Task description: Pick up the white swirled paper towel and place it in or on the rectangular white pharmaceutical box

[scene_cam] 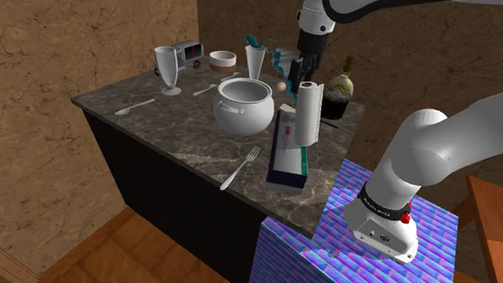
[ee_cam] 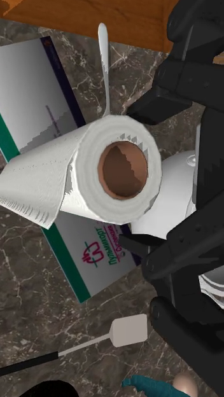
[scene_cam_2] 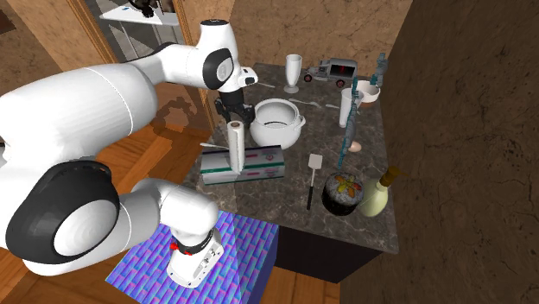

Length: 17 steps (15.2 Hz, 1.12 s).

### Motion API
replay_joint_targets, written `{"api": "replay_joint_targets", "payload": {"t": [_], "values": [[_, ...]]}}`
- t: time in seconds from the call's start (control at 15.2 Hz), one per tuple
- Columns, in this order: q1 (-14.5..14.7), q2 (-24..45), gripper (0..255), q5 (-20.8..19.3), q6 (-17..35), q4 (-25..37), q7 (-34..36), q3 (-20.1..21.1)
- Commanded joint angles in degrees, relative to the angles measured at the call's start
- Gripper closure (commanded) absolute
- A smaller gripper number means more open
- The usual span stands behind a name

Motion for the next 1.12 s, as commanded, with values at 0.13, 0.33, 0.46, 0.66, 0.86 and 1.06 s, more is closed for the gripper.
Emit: {"api": "replay_joint_targets", "payload": {"t": [0.13,0.33,0.46,0.66,0.86,1.06], "values": [[0.0,0.0,0,0.0,0.0,0.0,0.0,0.0],[0.06,-0.15,0,0.12,-1.98,1.82,-0.03,0.13],[0.16,-0.19,0,0.33,-5.84,5.64,-0.07,0.36],[0.19,-0.13,0,0.41,-7.33,7.2,-0.09,0.46],[0.19,-0.12,0,0.41,-7.33,7.2,-0.09,0.46],[0.19,-0.12,0,0.41,-7.33,7.2,-0.09,0.46]]}}
